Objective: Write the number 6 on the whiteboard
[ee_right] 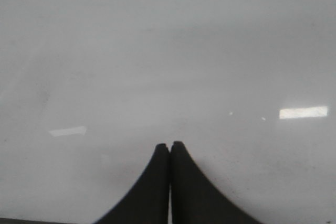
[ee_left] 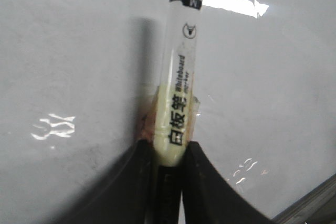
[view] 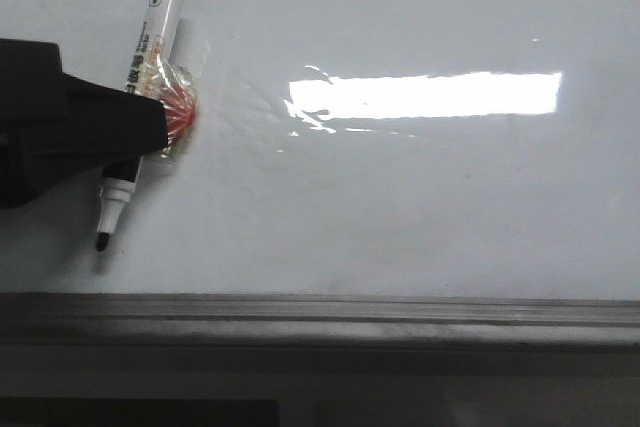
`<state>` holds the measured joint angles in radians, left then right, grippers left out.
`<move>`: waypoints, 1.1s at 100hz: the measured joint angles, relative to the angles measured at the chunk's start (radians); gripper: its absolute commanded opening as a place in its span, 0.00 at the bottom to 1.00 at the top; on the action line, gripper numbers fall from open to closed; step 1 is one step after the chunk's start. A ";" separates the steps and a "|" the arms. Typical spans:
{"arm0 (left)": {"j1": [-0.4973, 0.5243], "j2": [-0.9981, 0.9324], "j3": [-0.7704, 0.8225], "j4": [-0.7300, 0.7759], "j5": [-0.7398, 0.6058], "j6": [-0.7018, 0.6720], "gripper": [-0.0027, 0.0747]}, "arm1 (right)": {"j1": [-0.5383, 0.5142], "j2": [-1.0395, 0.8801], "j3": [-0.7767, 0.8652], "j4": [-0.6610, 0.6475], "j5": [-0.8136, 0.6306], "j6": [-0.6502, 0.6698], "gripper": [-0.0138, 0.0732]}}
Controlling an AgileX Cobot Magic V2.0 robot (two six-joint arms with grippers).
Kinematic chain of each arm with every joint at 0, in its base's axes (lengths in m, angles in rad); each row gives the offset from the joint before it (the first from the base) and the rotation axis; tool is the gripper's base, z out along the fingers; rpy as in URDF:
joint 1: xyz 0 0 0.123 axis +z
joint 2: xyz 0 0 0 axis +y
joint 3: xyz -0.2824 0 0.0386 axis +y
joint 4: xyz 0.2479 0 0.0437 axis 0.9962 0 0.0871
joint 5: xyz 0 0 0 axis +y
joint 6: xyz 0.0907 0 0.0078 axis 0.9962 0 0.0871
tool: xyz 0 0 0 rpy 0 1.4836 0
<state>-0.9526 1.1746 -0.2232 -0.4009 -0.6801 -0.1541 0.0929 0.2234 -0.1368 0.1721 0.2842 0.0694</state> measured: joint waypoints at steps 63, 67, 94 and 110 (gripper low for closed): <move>-0.062 -0.104 -0.027 0.204 0.272 0.195 0.01 | 0.429 0.356 -0.302 -0.006 0.181 -0.158 0.09; -0.062 -0.104 -0.046 0.234 0.304 0.201 0.01 | 0.469 0.395 -0.327 -0.006 0.181 -0.160 0.12; -0.075 -0.108 -0.110 0.463 0.362 0.219 0.01 | 0.708 0.586 -0.426 -0.006 0.027 -0.166 0.66; -0.113 -0.138 -0.110 0.531 0.363 0.220 0.01 | 0.772 0.661 -0.465 0.034 -0.023 -0.168 0.64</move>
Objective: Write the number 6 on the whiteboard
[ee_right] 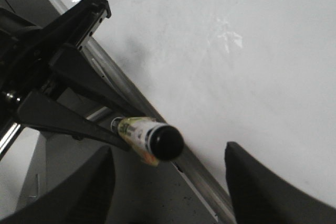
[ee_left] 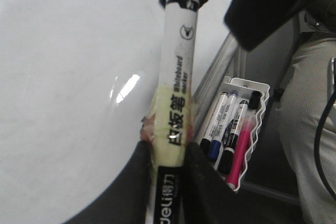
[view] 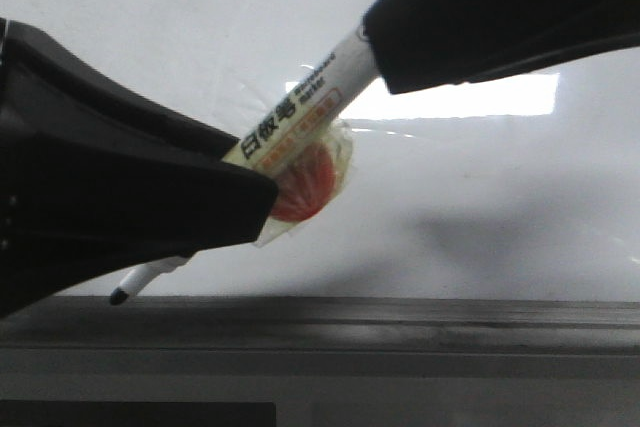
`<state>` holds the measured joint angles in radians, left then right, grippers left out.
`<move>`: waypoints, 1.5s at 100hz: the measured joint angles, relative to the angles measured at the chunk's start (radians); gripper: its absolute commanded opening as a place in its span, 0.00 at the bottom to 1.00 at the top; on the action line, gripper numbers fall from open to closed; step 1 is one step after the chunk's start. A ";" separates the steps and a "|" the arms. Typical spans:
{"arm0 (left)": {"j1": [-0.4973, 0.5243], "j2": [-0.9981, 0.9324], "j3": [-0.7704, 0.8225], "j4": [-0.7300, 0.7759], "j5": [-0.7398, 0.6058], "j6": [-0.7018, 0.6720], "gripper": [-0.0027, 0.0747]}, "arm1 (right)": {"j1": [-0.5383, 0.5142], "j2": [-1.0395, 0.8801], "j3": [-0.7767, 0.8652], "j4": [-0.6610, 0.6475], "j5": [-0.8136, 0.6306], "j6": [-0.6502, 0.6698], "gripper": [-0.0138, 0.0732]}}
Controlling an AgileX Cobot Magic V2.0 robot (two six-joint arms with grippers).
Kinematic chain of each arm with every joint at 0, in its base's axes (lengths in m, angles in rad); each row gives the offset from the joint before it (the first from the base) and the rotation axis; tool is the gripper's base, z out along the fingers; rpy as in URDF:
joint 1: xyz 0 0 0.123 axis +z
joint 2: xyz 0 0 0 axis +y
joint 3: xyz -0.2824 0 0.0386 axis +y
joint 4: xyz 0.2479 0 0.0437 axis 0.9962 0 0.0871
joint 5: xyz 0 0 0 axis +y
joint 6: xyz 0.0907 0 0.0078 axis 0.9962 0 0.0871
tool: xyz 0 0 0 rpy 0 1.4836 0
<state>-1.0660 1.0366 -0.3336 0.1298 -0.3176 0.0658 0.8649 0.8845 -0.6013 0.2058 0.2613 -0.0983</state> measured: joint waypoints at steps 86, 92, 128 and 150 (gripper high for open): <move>-0.007 -0.021 0.000 0.011 -0.002 0.003 0.24 | 0.084 0.089 -0.022 0.086 -0.099 0.000 0.08; -0.007 -0.021 0.000 0.009 -0.002 -0.016 0.42 | 0.084 0.089 -0.022 0.086 -0.099 0.000 0.08; 0.016 -0.283 0.000 -0.077 0.158 -0.043 0.49 | 0.054 0.091 -0.031 0.090 -0.093 0.000 0.08; 0.144 -0.550 0.000 -0.094 0.336 -0.043 0.47 | -0.032 0.091 -0.130 0.093 -0.058 0.000 0.08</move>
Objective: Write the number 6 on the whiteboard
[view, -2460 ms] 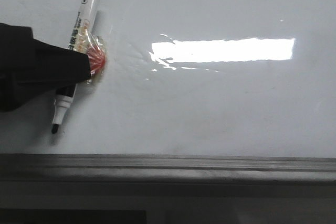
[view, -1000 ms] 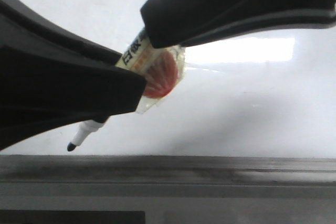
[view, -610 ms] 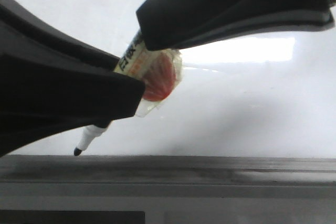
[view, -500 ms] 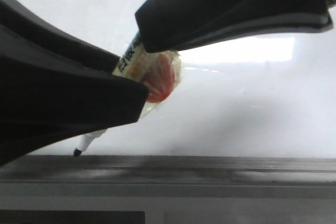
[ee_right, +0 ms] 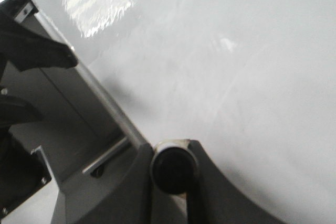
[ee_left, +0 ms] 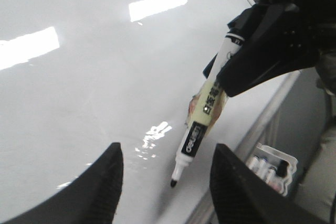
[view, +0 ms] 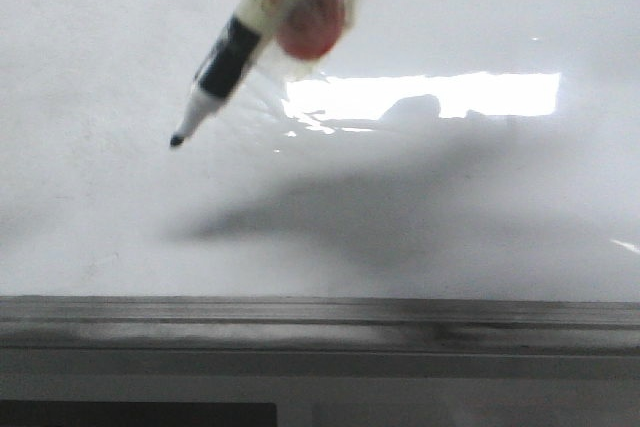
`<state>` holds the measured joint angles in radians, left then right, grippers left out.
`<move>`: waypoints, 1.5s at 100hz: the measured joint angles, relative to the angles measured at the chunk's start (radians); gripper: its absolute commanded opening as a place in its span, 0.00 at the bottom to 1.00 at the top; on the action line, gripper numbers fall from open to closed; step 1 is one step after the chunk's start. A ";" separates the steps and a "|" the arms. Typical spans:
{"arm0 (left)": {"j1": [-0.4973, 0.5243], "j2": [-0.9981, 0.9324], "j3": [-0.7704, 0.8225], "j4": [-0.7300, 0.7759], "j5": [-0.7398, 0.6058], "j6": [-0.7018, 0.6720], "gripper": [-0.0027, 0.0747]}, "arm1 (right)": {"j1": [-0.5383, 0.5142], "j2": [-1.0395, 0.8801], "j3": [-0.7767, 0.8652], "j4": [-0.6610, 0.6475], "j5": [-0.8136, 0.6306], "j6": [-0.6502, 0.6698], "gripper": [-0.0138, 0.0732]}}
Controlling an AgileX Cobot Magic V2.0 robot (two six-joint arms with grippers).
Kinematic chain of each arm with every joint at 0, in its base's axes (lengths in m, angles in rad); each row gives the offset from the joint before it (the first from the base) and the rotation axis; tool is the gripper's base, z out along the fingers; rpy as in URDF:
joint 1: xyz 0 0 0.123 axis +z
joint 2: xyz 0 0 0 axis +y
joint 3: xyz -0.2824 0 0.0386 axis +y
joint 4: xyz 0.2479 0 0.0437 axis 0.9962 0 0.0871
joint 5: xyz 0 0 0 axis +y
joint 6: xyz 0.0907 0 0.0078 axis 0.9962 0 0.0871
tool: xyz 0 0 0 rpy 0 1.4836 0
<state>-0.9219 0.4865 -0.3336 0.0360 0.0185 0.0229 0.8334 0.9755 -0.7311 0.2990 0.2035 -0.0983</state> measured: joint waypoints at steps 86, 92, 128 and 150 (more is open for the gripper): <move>0.166 -0.094 0.000 -0.001 0.027 0.000 0.47 | -0.163 0.162 -0.097 0.040 0.205 0.011 0.10; 0.166 -0.094 0.000 -0.001 0.027 0.000 0.47 | -0.165 0.148 -0.097 0.023 0.176 0.010 0.10; 0.166 -0.094 0.000 -0.001 0.030 0.000 0.47 | -0.098 0.191 -0.099 0.016 0.116 0.008 0.10; 0.166 -0.094 0.000 -0.001 0.032 0.000 0.47 | -0.085 0.190 -0.099 0.012 0.112 0.006 0.10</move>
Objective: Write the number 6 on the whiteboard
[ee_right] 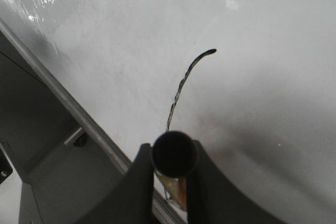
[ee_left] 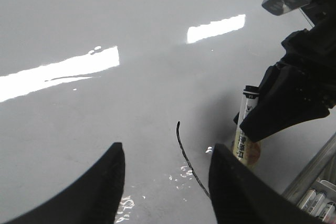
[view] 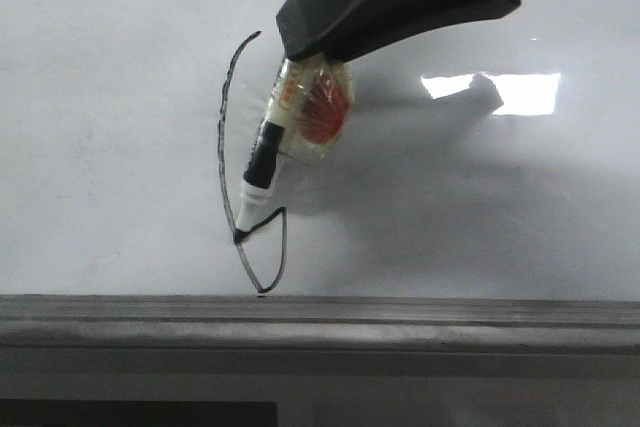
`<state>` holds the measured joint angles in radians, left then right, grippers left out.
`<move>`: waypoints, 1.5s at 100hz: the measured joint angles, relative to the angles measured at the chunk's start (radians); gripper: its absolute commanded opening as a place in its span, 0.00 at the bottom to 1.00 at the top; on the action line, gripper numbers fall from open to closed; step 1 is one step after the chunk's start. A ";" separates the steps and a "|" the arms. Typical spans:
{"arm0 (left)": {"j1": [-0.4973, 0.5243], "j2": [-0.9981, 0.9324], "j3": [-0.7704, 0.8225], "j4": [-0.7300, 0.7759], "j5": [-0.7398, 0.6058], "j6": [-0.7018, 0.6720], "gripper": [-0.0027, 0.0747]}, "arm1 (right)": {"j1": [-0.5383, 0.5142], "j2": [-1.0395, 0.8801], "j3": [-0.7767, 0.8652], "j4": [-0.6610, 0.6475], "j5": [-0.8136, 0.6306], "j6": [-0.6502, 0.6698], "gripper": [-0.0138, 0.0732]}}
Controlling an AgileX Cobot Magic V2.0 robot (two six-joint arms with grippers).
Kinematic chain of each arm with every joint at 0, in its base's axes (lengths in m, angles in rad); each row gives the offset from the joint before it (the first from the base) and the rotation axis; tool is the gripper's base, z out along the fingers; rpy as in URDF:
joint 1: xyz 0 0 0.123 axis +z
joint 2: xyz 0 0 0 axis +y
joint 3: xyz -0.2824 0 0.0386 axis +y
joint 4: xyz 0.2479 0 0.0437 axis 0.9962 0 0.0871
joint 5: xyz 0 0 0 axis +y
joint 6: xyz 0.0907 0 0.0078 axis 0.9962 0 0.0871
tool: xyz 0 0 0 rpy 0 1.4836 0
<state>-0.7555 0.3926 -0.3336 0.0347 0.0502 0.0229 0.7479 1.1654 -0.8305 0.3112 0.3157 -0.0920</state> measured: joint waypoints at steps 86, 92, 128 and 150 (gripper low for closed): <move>-0.314 0.414 0.000 0.010 -0.157 0.000 0.47 | 0.184 -0.086 -0.002 0.000 0.038 -0.003 0.10; -0.314 0.435 0.000 0.010 -0.162 0.000 0.47 | 0.191 -0.088 -0.002 0.000 0.038 -0.003 0.10; -0.314 0.496 0.000 -0.043 -0.225 0.000 0.01 | 0.199 -0.088 -0.002 -0.004 0.021 -0.005 0.10; -0.314 0.496 0.000 -0.042 -0.229 0.006 0.01 | 0.199 -0.088 -0.002 -0.008 0.017 -0.005 0.20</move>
<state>-1.0691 0.8891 -0.3336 -0.0069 -0.1787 0.0290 0.9468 1.0778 -0.8326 0.3031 0.3323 -0.0972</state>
